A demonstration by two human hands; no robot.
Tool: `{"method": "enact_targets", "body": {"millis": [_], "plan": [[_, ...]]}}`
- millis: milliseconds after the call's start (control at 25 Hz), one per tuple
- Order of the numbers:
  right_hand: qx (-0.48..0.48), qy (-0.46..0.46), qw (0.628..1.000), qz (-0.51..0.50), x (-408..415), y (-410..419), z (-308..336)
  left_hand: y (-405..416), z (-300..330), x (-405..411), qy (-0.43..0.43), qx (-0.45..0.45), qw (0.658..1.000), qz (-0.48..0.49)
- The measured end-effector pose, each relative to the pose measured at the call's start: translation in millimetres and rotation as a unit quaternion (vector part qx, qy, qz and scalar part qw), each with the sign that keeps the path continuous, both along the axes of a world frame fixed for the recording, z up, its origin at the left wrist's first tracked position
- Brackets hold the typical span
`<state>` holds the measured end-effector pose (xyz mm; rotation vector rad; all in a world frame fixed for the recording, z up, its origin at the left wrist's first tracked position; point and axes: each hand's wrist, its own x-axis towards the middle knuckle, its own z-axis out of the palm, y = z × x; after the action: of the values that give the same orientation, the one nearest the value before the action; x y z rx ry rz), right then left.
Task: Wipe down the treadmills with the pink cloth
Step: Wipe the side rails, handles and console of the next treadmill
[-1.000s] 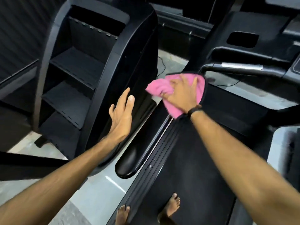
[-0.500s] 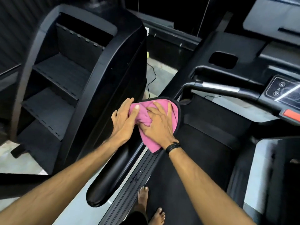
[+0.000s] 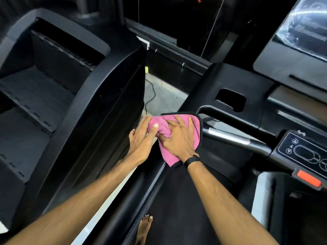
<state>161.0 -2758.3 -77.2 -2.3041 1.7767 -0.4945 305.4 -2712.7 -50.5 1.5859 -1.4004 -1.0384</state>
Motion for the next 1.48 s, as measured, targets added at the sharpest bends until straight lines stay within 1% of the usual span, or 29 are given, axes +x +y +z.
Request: {"method": "enact_targets", "body": {"millis": [120, 200, 320, 400, 480, 560, 640, 800, 920, 1040, 1120, 1200, 1280, 1360, 1400, 1480], "plan": [[0.022, 0.051, 0.998, -0.018, -1.3, -24.9, 7.4, -28.0, -3.4, -9.2, -0.018, 0.033, 0.999, 0.014], [0.023, 0.064, 0.997, -0.031, 1.3, -24.3, 10.4, -39.9, -6.2, -15.7, -0.027, 0.038, 0.999, 0.026], [-0.007, 0.041, 0.999, -0.029, 4.2, 6.7, 6.8, -51.5, -9.5, -24.0, -0.036, 0.026, 0.998, 0.042], [-0.002, 0.021, 1.0, -0.015, 0.9, 14.7, 5.3, -59.0, -9.6, -26.5, -0.035, 0.024, 0.998, 0.053], [0.014, 0.046, 0.999, -0.01, -8.5, -15.3, 7.7, -67.6, -6.6, -26.9, -0.032, 0.018, 0.998, 0.048], [0.036, 0.089, 0.995, -0.032, -15.7, -48.5, 13.0, -71.0, -3.9, -24.9, -0.034, 0.016, 0.998, 0.04], [0.044, 0.105, 0.992, -0.049, -16.7, -55.8, 13.9, -70.3, -4.3, -20.2, -0.04, 0.022, 0.998, 0.036], [-0.016, 0.068, 0.997, -0.043, -19.4, -19.4, 4.8, -67.9, -7.5, -20.4, -0.037, 0.031, 0.999, 0.026], [-0.029, 0.045, 0.996, -0.069, -39.2, -16.5, 11.3, -73.2, -5.3, -36.2, -0.042, -0.001, 0.999, -0.005], [-0.05, 0.043, 0.988, -0.139, -75.4, -8.7, 18.8, -75.7, 0.6, -61.2, -0.04, -0.012, 0.998, -0.049], [-0.081, 0.083, 0.97, -0.216, -115.1, 2.1, 22.2, -73.6, 5.1, -78.6, -0.047, -0.026, 0.995, -0.08], [-0.079, 0.12, 0.95, -0.277, -159.8, 14.2, 29.9, -68.2, 7.3, -95.6, -0.054, -0.043, 0.992, -0.108], [-0.059, 0.125, 0.948, -0.285, -191.6, 27.5, 36.2, -62.0, 10.0, -113.4, -0.054, -0.065, 0.987, -0.133], [-0.049, 0.096, 0.96, -0.258, -203.1, 40.0, 41.0, -54.9, 15.1, -133.5, -0.061, -0.092, 0.981, -0.159], [-0.058, 0.074, 0.965, -0.247, -200.2, 44.4, 42.3, -51.4, 17.2, -141.3, -0.064, -0.105, 0.978, -0.17], [-0.104, 0.035, 0.961, -0.253, -195.9, 58.9, 49.8, -42.0, 23.3, -161.7, -0.056, -0.123, 0.97, -0.201]]}}
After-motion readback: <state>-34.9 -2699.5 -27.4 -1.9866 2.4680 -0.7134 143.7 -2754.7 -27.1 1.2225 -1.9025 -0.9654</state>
